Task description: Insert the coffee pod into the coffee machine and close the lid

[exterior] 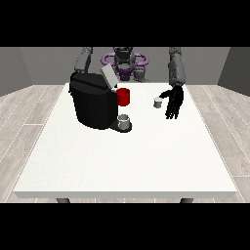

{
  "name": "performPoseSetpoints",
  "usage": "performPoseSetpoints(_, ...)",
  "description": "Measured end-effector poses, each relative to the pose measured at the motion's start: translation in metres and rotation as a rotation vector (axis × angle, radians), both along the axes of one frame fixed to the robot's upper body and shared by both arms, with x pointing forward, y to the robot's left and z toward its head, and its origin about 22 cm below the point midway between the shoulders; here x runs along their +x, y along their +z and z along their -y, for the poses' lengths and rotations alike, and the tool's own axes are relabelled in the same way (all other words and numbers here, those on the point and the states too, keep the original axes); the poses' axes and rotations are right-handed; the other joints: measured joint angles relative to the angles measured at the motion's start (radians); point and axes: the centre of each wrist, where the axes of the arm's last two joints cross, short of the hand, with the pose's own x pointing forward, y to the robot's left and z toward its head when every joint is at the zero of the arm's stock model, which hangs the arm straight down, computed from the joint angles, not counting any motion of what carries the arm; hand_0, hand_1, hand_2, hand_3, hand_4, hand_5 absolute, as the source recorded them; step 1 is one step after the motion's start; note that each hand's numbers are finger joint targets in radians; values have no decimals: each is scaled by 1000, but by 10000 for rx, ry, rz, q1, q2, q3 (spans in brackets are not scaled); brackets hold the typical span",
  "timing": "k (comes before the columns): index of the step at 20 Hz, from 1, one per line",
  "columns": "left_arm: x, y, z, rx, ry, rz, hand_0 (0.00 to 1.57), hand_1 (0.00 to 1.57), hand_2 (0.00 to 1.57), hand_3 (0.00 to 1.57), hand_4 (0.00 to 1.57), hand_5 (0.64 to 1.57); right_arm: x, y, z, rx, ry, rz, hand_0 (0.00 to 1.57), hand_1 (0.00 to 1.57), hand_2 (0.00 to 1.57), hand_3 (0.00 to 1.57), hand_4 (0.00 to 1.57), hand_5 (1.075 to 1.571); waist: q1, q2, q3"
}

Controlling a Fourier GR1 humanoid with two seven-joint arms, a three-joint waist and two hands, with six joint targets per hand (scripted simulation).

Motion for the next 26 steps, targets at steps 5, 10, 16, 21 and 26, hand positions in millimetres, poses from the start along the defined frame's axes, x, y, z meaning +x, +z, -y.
performPoseSetpoints(5, 3, -1, 0, 406, -15, 176, 1071, 1071, 1147, 1082, 0, 1571, 4, 0, 0, 31, -97, -121, 0, 0, 0, 0, 379, 1571, 33, -126, -5)
performPoseSetpoints(10, 7, -2, 11, 1040, -127, 312, 1182, 1182, 1204, 1089, 0, 1571, 4, -12, 5, 119, -145, -363, 0, 0, 0, 0, 335, 1571, 104, -337, -5)
performPoseSetpoints(16, 5, -11, 25, 1532, -283, 306, 1249, 1249, 1243, 1080, 105, 1571, 4, -18, 6, 30, -127, -638, 0, 0, 0, 0, 365, 1571, 27, -568, 10)
performPoseSetpoints(21, 4, -18, 33, 1608, -438, 218, 1212, 1212, 1297, 1204, 142, 1571, 1, -24, 5, 109, -200, -782, 0, 0, 0, 0, 409, 1571, 22, -747, 3)
performPoseSetpoints(26, 4, -24, 40, 1676, -692, 317, 1379, 1379, 1424, 1349, 658, 1571, 2, -26, 10, 178, -341, -897, 0, 0, 0, 0, 341, 1571, 124, -863, -23)
